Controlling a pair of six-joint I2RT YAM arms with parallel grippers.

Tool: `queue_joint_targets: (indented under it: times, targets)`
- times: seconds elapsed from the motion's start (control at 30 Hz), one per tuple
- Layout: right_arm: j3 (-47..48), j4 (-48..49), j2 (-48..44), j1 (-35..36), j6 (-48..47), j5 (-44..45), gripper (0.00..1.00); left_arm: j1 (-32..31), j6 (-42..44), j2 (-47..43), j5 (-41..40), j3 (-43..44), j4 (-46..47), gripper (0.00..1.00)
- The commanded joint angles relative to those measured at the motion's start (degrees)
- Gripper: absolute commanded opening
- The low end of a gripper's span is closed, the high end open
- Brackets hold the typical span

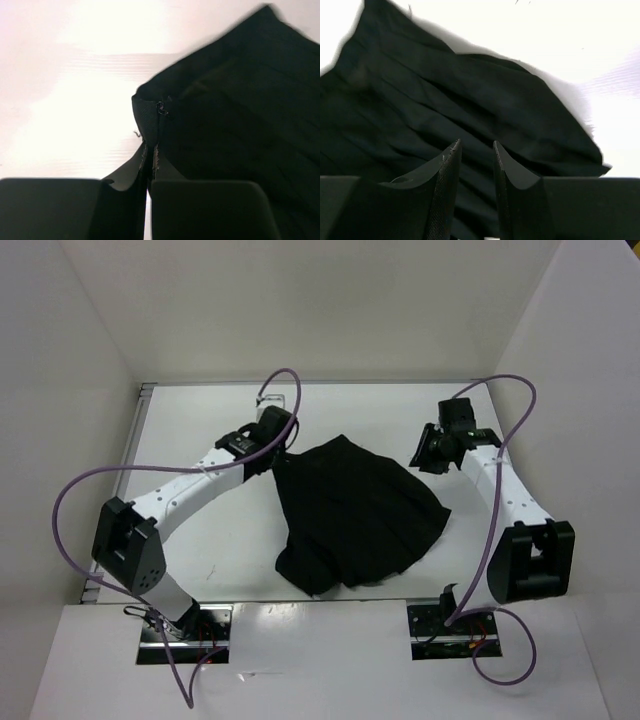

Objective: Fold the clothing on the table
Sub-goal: Flatten the skirt out

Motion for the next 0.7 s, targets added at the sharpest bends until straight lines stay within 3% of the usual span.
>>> queue_joint_targets:
  times: [0.0,0.23,0.67]
  targets:
    - [-0.5,0.4,3.9,1.5,-3.5,-2.7,0.37,6.2,-4.0,3.9,-2.9,-0.7,-2.7,0.00]
    - [-1.7,2.1,14.1,5.9,-4.6,-4.0,0.32,12.6,-2.9,14.3,0.5,4.0,-0.6,0.00]
    - [-8.3,2.5,19.3,15.9,-3.4,-4.7,0.31,19.8,2.6,26.2,3.3,14.5,4.2,0.00]
